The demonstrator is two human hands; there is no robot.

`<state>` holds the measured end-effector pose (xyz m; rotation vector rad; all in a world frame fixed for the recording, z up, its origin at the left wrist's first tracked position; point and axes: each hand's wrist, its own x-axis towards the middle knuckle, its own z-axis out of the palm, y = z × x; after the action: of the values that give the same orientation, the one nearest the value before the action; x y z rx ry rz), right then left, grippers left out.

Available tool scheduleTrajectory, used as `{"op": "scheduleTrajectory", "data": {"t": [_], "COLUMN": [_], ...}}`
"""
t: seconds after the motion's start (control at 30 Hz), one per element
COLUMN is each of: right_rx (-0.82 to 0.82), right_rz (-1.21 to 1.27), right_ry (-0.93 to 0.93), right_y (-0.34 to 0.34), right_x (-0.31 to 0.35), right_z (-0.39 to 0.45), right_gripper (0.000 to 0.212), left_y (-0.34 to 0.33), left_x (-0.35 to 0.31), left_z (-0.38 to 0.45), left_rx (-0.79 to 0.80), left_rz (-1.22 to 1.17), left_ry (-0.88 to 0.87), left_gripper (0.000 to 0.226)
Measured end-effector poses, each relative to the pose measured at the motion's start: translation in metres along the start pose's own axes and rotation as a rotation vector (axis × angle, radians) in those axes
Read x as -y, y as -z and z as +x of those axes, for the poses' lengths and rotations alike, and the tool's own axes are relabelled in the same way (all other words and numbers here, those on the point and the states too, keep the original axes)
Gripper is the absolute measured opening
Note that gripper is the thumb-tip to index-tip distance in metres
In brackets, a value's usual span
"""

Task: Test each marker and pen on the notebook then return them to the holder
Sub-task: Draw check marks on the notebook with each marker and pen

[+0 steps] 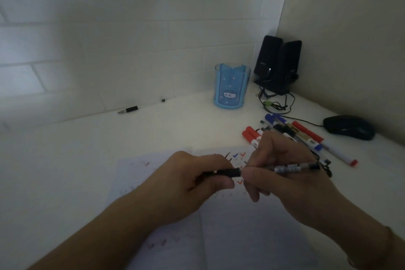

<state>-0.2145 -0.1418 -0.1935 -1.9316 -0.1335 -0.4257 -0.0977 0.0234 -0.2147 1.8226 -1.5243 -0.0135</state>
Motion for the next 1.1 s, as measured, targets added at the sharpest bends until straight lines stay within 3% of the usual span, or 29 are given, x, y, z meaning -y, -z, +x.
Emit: {"op": "scheduleTrajectory", "data": {"t": [0.1, 0.2, 0.27, 0.4, 0.53, 0.73, 1.0, 1.1], "right_rx": [-0.016, -0.041, -0.031, -0.077, -0.151, -0.117, -0.126, -0.198], "right_rz": [0.046, 0.154, 0.046, -0.302, -0.393, -0.552, -0.540, -0.224], "right_ry": [-0.042, -0.145, -0.231, -0.334, -0.356, -0.341, -0.353, -0.312], "right_y": [0.007, 0.026, 0.036, 0.041, 0.042, 0.038, 0.042, 0.043], "right_x": [0.003, 0.006, 0.004, -0.017, -0.024, -0.032, -0.031, -0.022], "right_z": [0.002, 0.005, 0.008, 0.010, 0.010, 0.011, 0.014, 0.013], "right_gripper": [0.008, 0.020, 0.033, 0.029, 0.030, 0.027, 0.028, 0.026], "left_y": [0.003, 0.006, 0.007, 0.003, 0.003, 0.003, 0.002, 0.002], "left_x": [0.004, 0.010, 0.014, 0.019, 0.016, 0.014, 0.016, 0.014], "left_z": [-0.003, -0.004, -0.003, -0.003, -0.002, -0.002, -0.001, 0.001], "left_rx": [0.005, -0.087, -0.142, -0.115, -0.078, -0.070, -0.096, -0.156], "left_rz": [0.029, -0.027, -0.028, 0.074, 0.132, 0.167, 0.094, -0.054], "left_ry": [0.081, 0.176, 0.223, 0.222, 0.199, 0.173, 0.212, 0.293], "left_gripper": [0.032, 0.024, 0.024, 0.020, 0.021, 0.024, 0.028, 0.026]}}
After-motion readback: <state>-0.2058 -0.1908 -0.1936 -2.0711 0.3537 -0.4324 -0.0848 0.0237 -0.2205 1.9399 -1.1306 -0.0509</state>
